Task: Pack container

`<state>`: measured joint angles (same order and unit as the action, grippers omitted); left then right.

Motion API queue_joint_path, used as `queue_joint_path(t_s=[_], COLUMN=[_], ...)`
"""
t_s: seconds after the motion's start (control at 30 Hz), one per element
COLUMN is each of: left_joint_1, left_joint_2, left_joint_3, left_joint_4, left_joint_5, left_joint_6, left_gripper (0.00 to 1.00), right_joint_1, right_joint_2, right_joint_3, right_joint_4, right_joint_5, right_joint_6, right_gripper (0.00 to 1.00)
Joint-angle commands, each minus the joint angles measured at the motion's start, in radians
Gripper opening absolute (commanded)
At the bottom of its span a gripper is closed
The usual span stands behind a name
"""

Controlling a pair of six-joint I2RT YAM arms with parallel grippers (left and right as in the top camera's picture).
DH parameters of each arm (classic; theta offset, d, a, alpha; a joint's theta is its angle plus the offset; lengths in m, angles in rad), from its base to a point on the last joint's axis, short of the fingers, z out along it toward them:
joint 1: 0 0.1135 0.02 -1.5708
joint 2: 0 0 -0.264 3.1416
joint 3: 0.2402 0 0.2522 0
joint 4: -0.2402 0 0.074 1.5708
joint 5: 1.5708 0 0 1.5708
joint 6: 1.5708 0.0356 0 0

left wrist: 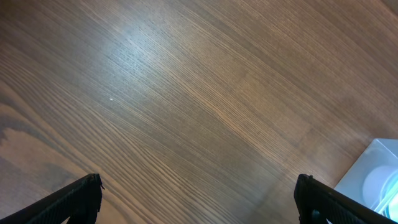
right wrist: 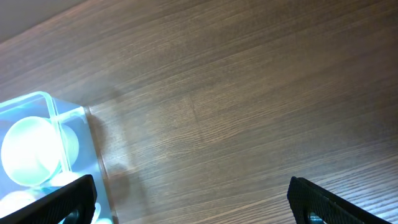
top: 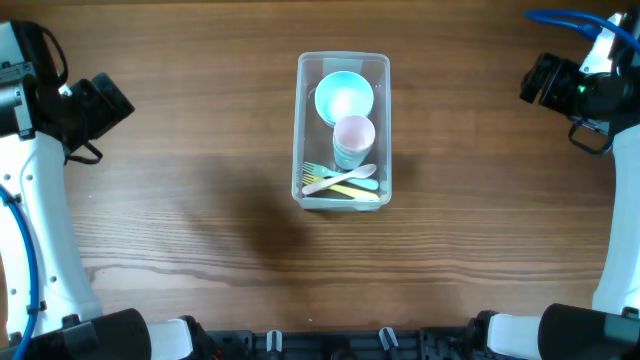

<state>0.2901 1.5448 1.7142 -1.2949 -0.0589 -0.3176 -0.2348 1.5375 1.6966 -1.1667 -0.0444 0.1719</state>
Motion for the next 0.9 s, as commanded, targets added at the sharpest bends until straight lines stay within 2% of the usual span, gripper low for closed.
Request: queue_joint_path(t_s=[0.0, 0.13, 0.23, 0.37, 0.5, 0.6, 0.73, 0.87], left_joint_1=[0.007, 0.007, 0.007, 0.007, 0.007, 0.007, 0.007, 0.007], left_joint_2=[0.0, 0.0, 0.0, 0.0, 0.0, 0.0, 0.0, 0.0], left_joint_3=[0.006, 0.006, 0.006, 0.006, 0.006, 0.006, 0.006, 0.006], left_joint_4=[0.003, 0.003, 0.003, 0.003, 0.003, 0.003, 0.003, 0.003], left_joint_5=[0.017, 0.017, 0.017, 0.017, 0.017, 0.017, 0.017, 0.017], left_joint_6=[-0.012, -0.012, -0.013, -0.012, -0.012, -0.012, -0.012, -0.013], left_gripper=[1.0, 1.0, 1.0, 1.0, 1.0, 1.0, 1.0, 1.0], right_joint_1=[0.001, 0.042, 0.163, 0.284, 0.28, 0.28, 0.28, 0.279], right_joint_2=[0.024, -0.039, -0.197, -0.47, -0.764, -0.958, -1.17, -1.326], right_joint_3=[-0.005, -0.006, -0.054, -0.318, -0.681, -0.935, -1.201, -1.342], right_joint_4=[0.003, 0.003, 0.007, 0.051, 0.448, 0.61, 0.642, 0.639], right_joint_5=[-0.008, -0.008, -0.008, 0.032, 0.037, 0.037, 0.037, 0.037], right_joint_6=[0.014, 0.014, 0.014, 0.015, -0.029, -0.04, -0.038, -0.038], right_gripper=[1.0, 1.0, 1.0, 1.0, 1.0, 1.0, 1.0, 1.0])
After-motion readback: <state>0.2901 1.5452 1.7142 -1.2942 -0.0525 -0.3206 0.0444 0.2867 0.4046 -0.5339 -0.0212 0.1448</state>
